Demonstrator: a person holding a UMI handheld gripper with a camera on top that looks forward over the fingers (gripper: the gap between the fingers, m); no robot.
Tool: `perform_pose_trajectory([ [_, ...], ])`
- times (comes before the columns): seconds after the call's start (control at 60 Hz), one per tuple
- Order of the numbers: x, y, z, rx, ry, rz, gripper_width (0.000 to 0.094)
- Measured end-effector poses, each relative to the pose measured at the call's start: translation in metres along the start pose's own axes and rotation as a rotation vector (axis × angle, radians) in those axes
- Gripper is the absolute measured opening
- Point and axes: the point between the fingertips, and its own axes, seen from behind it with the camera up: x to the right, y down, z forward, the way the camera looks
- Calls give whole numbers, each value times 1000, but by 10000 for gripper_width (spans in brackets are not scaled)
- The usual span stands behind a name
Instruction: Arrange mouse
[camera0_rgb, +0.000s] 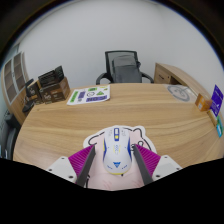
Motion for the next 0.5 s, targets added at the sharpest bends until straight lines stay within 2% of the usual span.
perform_pose_trajectory([
  [0.033, -3, -2, -9, 13, 2, 19, 838],
  [0.067, -7, -1, -18, 14, 10, 39, 843],
  [0.133, -15, 3, -42, 13, 31, 70, 832],
  [0.3, -48, 10, -124, 78, 86, 136, 830],
  [0.5, -90, 60, -214, 78, 120, 309, 833],
])
